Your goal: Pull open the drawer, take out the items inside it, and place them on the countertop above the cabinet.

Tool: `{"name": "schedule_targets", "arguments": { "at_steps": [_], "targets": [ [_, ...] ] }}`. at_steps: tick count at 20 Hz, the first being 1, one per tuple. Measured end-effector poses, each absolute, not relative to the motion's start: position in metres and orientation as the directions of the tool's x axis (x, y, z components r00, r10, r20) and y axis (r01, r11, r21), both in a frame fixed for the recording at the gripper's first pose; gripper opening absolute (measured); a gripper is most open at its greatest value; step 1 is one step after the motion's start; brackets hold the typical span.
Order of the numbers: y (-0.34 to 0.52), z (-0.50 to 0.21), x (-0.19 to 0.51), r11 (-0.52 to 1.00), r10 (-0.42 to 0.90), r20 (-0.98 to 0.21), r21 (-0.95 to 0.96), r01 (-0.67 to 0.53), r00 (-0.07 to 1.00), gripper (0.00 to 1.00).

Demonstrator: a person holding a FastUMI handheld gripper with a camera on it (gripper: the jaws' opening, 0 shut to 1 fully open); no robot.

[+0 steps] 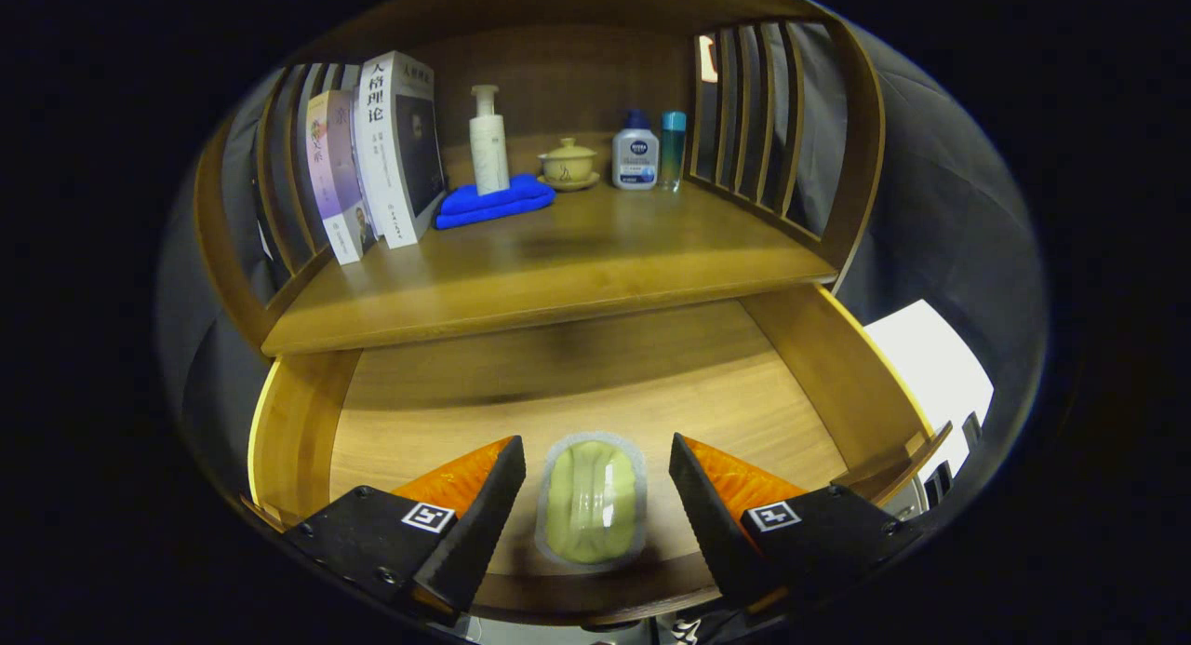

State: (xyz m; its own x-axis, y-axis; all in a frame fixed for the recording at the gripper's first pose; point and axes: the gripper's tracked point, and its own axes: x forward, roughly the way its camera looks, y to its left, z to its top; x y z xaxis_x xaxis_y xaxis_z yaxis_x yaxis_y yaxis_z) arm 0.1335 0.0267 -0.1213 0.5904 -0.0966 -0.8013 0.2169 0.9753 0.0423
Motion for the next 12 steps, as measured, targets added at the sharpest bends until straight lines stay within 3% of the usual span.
{"name": "schedule_targets", "arguments": {
  "at_steps": [4,11,12],
  "targets": [
    [0.031,-0.141,0.129,0.982,-0.067,-0.844,0.04,0.187,0.533,0.98],
    [0.031,-0.152,0.122,0.987,-0.051,-0.868,0.032,0.157,0.495,0.34],
    [0.029,-0.154,0.122,0.988,-0.06,-0.868,0.02,0.154,0.493,0.32]
  ]
}}
